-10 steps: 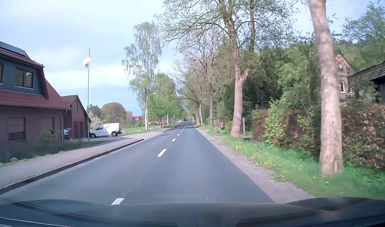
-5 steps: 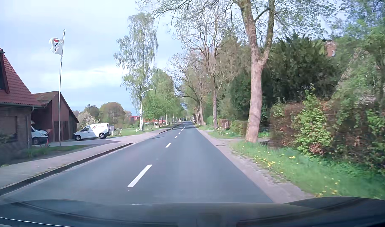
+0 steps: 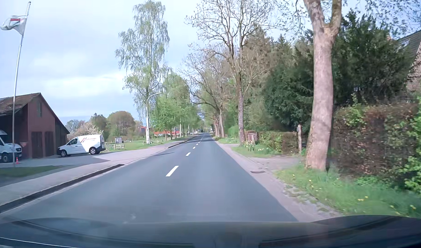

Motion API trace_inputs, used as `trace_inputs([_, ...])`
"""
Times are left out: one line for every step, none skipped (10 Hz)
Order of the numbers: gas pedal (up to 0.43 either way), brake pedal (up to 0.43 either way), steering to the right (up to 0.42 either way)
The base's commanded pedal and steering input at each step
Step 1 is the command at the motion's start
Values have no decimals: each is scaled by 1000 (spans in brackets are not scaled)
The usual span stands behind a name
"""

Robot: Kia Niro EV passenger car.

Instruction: Follow the waypoints while adhering to traffic rules and regulations

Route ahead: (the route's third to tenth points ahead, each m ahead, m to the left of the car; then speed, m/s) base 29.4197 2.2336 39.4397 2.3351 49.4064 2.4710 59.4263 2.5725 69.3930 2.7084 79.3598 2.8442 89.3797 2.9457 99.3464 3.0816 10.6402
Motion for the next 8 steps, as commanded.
trace_inputs([110,0,-5])
trace_inputs([110,0,-7])
trace_inputs([118,0,-7])
trace_inputs([118,0,-7])
trace_inputs([118,0,-7])
trace_inputs([118,0,-7])
trace_inputs([130,0,-7])
trace_inputs([130,0,-7])
